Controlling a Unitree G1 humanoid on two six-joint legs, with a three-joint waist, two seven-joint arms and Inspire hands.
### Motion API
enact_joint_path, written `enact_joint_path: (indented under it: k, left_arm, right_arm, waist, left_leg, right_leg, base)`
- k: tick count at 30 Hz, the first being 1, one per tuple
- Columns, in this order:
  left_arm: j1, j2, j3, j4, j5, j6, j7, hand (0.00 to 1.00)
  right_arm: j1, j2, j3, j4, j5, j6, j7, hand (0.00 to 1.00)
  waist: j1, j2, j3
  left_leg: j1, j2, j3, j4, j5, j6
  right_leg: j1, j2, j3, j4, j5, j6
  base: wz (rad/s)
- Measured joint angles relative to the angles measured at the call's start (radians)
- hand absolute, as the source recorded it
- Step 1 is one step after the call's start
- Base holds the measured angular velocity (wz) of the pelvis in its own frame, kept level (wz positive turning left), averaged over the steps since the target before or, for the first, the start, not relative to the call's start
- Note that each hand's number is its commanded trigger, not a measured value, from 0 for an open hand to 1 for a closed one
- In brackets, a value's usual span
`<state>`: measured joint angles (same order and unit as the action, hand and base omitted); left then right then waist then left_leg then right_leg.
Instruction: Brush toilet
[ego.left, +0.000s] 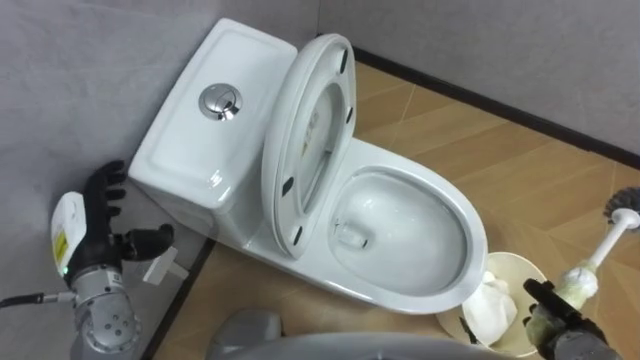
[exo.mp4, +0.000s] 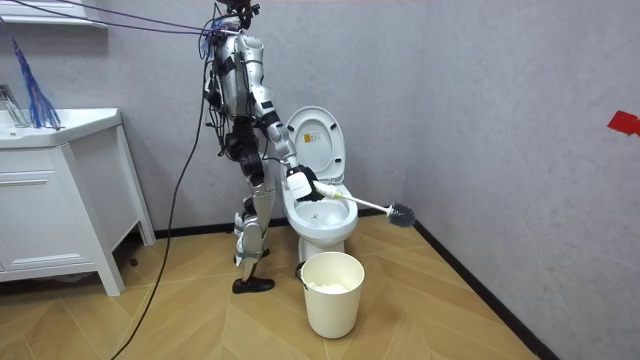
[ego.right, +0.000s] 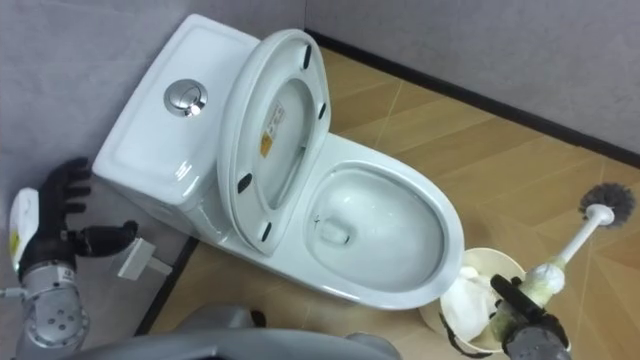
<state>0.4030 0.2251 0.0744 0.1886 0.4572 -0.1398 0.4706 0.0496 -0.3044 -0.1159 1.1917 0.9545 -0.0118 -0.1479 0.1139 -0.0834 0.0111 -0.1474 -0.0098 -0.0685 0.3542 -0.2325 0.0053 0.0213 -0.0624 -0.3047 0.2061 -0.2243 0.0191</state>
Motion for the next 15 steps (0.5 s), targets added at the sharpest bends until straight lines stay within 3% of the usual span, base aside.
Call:
enact_joint_path:
  k: [2,7,11,15]
  left_arm:
    - [0.0,0.001,0.0,-0.044,0.03,-0.023,0.02,0.0]
    - [-0.01,0.005,-0.004,-0.093,0.083,-0.035,0.03,0.0]
    - [-0.027,0.039,-0.04,-0.108,0.172,-0.035,0.038,0.0]
    - [-0.027,0.052,-0.059,-0.112,0.216,-0.035,0.018,0.0]
  right_arm:
    - [0.001,0.0,0.009,-0.008,-0.018,-0.014,0.01,1.0]
    - [-0.006,0.007,0.021,-0.014,-0.099,-0.025,0.043,1.0]
    - [-0.011,0.007,0.078,-0.007,-0.141,-0.027,0.079,1.0]
    - [-0.026,0.008,0.092,0.01,-0.193,-0.027,0.129,1.0]
  waist:
    - [0.003,-0.001,-0.0007]
    - [-0.007,0.005,0.0018]
    - [-0.013,0.01,0.0019]
    - [-0.035,0.019,-0.0004]
  left_leg:
    - [0.002,0.004,0.0,0.003,-0.002,-0.004]
    - [0.017,0.008,-0.002,0.005,-0.007,-0.009]
    - [0.021,0.012,-0.002,0.002,-0.007,-0.01]
    - [0.039,0.011,0.001,-0.012,-0.007,-0.01]
  right_leg:
    - [0.004,0.005,0.0,-0.002,0.001,-0.002]
    - [0.018,0.01,0.003,-0.002,0.002,-0.004]
    - [0.02,0.012,0.001,-0.002,0.005,-0.008]
    - [0.034,0.01,0.002,-0.003,0.005,-0.008]
  base:
    - [0.0]
    - [-0.01]
    - [0.0]
    - [-0.02]
